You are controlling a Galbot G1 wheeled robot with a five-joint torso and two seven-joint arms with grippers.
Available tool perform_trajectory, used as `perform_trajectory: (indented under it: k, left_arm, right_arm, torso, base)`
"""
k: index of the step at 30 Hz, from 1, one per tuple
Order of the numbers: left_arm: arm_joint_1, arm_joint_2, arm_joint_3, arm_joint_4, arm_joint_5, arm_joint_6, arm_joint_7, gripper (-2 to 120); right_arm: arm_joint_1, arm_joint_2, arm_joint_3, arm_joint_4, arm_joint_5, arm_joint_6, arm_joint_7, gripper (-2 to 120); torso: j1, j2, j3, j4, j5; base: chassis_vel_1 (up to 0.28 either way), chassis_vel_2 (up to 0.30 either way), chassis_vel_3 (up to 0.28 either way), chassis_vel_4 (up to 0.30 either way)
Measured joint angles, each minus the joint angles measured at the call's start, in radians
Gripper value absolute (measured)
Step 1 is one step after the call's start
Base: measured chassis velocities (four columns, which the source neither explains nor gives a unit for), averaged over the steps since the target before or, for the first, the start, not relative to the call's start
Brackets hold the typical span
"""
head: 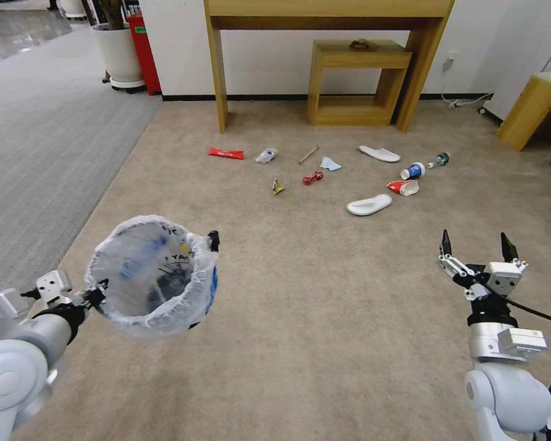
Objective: Pick up the trash bin and place the garbage on the floor into it.
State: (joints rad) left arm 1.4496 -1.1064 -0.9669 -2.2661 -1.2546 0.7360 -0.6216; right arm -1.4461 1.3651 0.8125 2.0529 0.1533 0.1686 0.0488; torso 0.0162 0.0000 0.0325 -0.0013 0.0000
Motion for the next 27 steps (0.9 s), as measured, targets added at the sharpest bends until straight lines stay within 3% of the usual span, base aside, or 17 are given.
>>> perform_trajectory:
  k: [27]
  left_arm:
    - [-0.021, 0.033, -0.028, 0.056, -0.033, -0.001, -0.003, 0]
  right_arm:
    - [0.000, 0.010, 0.006, 0.001, -0.032, 0.007, -0.014, 100]
  torso:
    - [0.000, 0.000, 0.000, -0.0001, 0.0000]
  base:
    - [0.000, 0.000, 0.000, 0.000]
